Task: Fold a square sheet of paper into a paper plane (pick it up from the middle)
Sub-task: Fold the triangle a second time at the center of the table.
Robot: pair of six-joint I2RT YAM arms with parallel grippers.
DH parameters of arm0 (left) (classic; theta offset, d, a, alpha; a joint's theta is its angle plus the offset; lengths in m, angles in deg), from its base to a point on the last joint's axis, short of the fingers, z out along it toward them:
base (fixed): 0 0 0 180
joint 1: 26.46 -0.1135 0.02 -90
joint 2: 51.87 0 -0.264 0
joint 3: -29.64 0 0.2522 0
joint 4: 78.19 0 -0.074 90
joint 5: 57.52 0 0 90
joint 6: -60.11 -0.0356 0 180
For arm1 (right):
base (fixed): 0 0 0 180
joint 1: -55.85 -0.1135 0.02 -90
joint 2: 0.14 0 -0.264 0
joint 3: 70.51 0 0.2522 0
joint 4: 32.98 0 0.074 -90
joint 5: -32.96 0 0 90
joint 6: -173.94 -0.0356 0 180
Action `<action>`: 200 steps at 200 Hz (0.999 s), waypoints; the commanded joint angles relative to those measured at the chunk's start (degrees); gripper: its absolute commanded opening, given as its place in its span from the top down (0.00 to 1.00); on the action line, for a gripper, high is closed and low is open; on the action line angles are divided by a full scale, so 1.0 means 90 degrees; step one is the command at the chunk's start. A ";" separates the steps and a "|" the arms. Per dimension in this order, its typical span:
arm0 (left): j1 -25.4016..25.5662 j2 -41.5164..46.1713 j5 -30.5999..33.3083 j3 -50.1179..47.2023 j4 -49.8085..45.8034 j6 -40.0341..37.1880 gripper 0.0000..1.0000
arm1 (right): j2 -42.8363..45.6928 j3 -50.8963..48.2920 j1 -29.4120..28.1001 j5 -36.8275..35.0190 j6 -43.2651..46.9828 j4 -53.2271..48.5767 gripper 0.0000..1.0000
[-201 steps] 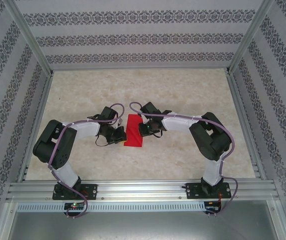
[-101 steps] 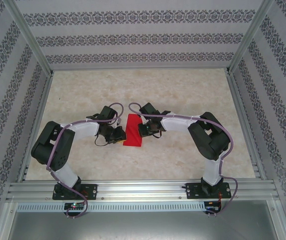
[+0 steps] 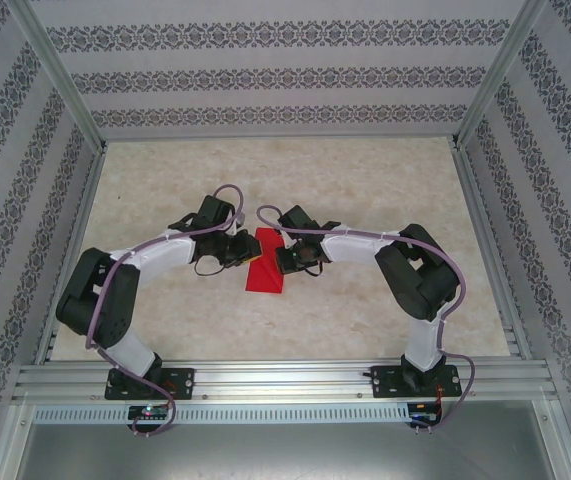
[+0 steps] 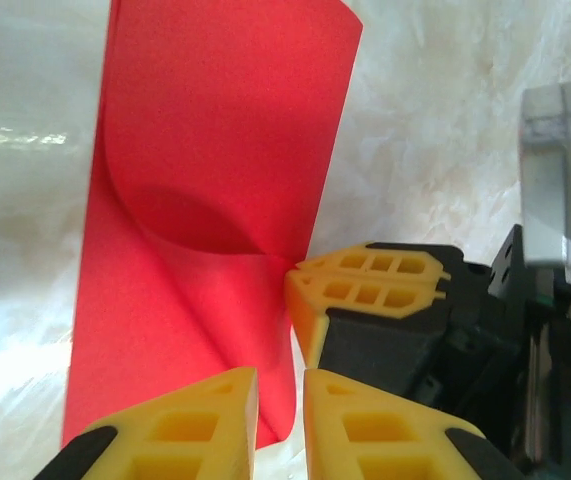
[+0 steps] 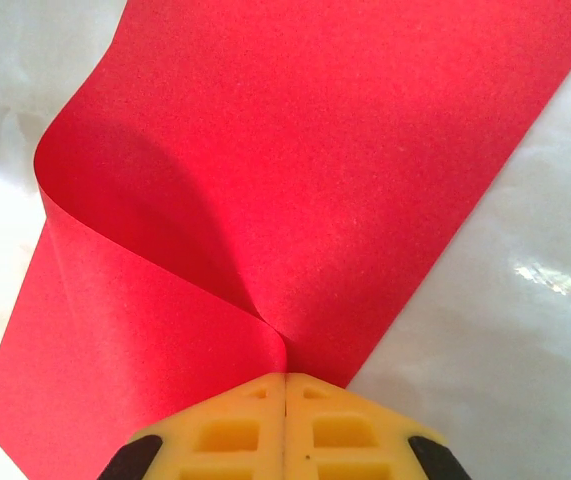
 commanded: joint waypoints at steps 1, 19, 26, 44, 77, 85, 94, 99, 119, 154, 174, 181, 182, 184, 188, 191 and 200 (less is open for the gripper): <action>-0.0046 -0.0256 -0.0438 0.0135 0.0796 0.0574 0.80 | -0.0268 -0.0053 -0.0054 -0.0164 -0.0112 0.0085 0.98; -0.0037 -0.0406 -0.0573 0.0148 0.1028 0.0698 0.80 | -0.0277 -0.0044 -0.0056 -0.0158 -0.0111 0.0077 0.98; -0.0038 -0.0459 -0.0587 0.0160 0.1064 0.0726 0.80 | -0.0278 -0.0034 -0.0052 -0.0160 -0.0104 0.0078 0.98; -0.0029 -0.0575 -0.0635 0.0152 0.1234 0.0802 0.80 | -0.0283 -0.0029 -0.0059 -0.0161 -0.0121 0.0090 0.98; 0.0018 -0.0837 -0.0732 0.0267 0.1326 0.0825 0.79 | -0.0313 -0.0029 -0.0063 -0.0152 -0.0121 0.0090 0.98; 0.0030 -0.0911 -0.0732 0.0288 0.1299 0.0788 0.79 | -0.0307 -0.0034 -0.0062 -0.0143 -0.0121 0.0089 0.98; 0.0030 -0.1000 -0.0702 0.0319 0.1216 0.0734 0.79 | -0.0308 -0.0034 -0.0060 -0.0142 -0.0124 0.0077 0.98; 0.0033 -0.1042 -0.0660 0.0333 0.1147 0.0700 0.79 | -0.0306 -0.0034 -0.0064 -0.0141 -0.0124 0.0077 0.98; 0.0036 -0.1155 -0.0478 0.0308 0.0942 0.0543 0.80 | -0.0307 -0.0016 -0.0064 -0.0149 -0.0112 0.0069 0.98; 0.0031 -0.1189 -0.0080 0.0066 0.0780 0.0360 0.81 | -0.0317 0.0000 -0.0059 -0.0150 -0.0120 0.0069 0.97; 0.0033 -0.1324 0.0082 -0.0034 0.0751 0.0230 0.82 | -0.0327 0.0023 -0.0064 -0.0132 -0.0123 0.0068 0.97; 0.0038 -0.1382 0.0093 -0.0063 0.0746 0.0190 0.82 | -0.0327 0.0017 -0.0068 -0.0131 -0.0131 0.0061 0.97; 0.0038 -0.1387 0.0093 -0.0060 0.0750 0.0184 0.82 | -0.0327 0.0016 -0.0074 -0.0131 -0.0126 0.0059 0.97; 0.0043 -0.1406 0.0093 -0.0078 0.0755 0.0174 0.82 | -0.0327 0.0017 -0.0077 -0.0131 -0.0130 0.0063 0.97; 0.0045 -0.1440 0.0101 -0.0100 0.0768 0.0160 0.82 | -0.0327 0.0016 -0.0070 -0.0131 -0.0136 0.0067 0.97; 0.0040 -0.1468 0.0102 -0.0118 0.0791 0.0150 0.82 | -0.0327 0.0020 -0.0073 -0.0131 -0.0133 0.0067 0.97; 0.0048 -0.1539 0.0140 -0.0157 0.0788 0.0099 0.82 | -0.0324 0.0017 -0.0076 -0.0131 -0.0136 0.0068 0.97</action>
